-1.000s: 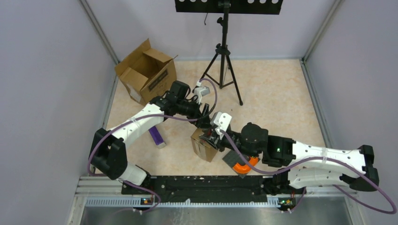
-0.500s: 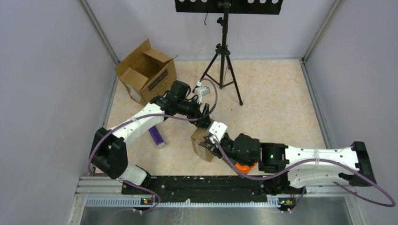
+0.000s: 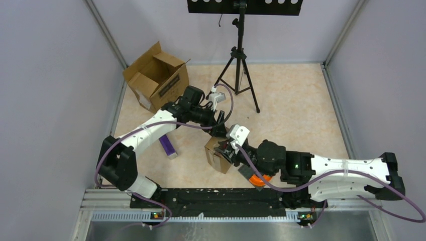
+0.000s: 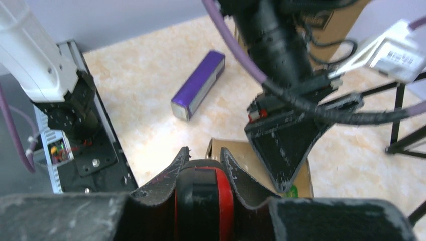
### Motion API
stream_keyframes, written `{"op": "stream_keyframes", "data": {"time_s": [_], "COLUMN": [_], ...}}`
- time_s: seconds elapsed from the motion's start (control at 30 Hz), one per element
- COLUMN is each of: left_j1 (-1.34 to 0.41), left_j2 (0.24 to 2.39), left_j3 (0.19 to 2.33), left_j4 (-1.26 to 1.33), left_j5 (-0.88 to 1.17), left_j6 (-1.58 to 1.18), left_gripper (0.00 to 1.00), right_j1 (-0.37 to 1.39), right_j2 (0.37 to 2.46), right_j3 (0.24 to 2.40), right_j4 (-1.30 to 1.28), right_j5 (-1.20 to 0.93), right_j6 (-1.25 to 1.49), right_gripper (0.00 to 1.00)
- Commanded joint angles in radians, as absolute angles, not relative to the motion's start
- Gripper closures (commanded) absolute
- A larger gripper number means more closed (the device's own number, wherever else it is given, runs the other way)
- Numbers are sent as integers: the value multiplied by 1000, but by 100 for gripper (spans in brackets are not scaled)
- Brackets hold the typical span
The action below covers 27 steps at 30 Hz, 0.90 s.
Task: Unpack the express box
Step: Cut the express box at the center of the board.
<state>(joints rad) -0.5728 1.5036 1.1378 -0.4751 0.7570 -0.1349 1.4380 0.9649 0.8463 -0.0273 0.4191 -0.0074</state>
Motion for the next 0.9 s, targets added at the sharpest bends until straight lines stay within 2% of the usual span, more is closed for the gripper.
{"op": "stream_keyframes", "data": {"time_s": [0.0,0.87], "left_j1": [-581,-582], "left_j2": [1563,1569], "left_j3": [1110,1114], "left_j4": [-575,-575], "left_j5": [647,651], "left_j6": [-76,-76], "left_gripper": [16,16], "right_j1": [1450,1451], "right_j2": [964,1025], "right_j3": [930,891], "right_j4": [75,138], "right_j5": [394,452], "right_j6": [-53,-83], "right_gripper": [100,100]}}
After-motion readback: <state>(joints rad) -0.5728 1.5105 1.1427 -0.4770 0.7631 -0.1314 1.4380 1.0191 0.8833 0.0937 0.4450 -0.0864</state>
